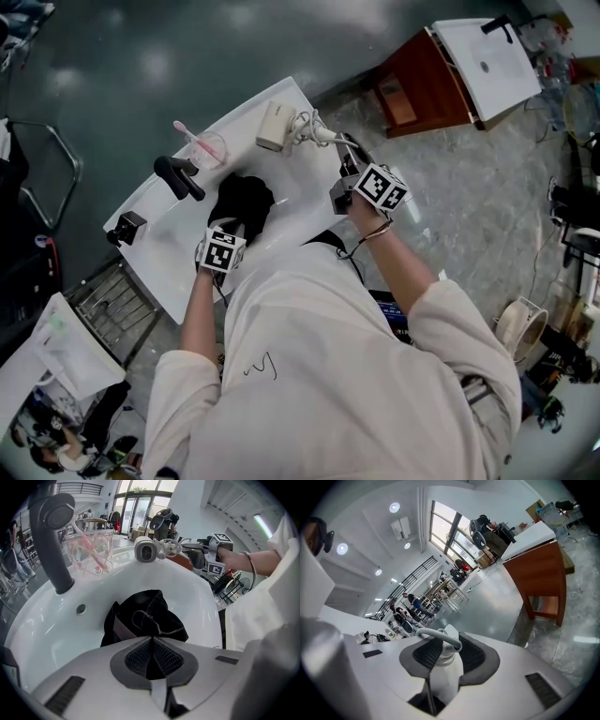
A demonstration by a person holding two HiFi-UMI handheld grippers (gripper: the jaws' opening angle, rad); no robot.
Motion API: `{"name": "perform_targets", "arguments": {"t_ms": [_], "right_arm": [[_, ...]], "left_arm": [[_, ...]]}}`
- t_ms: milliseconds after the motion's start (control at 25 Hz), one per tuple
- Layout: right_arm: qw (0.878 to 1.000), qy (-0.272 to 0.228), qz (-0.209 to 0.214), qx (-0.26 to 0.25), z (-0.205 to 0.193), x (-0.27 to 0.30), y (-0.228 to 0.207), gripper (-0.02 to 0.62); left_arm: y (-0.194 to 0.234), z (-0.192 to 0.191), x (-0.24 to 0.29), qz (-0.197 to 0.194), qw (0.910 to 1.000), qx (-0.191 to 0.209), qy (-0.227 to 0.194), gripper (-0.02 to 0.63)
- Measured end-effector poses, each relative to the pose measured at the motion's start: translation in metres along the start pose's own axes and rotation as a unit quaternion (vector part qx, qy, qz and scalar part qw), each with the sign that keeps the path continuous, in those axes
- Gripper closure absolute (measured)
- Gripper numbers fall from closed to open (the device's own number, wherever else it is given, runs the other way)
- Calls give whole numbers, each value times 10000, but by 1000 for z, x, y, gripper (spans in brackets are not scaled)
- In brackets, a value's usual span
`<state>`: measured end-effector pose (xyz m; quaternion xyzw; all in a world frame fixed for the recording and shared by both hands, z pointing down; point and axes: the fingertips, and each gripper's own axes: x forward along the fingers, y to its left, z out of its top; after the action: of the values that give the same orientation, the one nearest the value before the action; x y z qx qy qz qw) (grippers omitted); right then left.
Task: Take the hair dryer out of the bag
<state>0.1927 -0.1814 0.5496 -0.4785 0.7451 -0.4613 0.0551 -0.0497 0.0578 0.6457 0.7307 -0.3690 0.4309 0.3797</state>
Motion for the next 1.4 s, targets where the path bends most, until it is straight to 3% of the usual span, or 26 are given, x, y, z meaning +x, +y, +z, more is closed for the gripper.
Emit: {"name": "perform_targets", "arguments": {"t_ms": [680,960,1400], "right_arm": [[9891,639,-63,-1327,-29,-12,-9,491],[9726,895,-157,-2141,-32,-12,-9,492],[9351,1064,61,-3380,-34,-16,-1,477]], "left_arm": [[-3,1,6,-41,9999,-131,2,581],[-5,0,7,-72,9999,-124,47,580],[-7,0,9,-81,9999,-124,51,580]]}}
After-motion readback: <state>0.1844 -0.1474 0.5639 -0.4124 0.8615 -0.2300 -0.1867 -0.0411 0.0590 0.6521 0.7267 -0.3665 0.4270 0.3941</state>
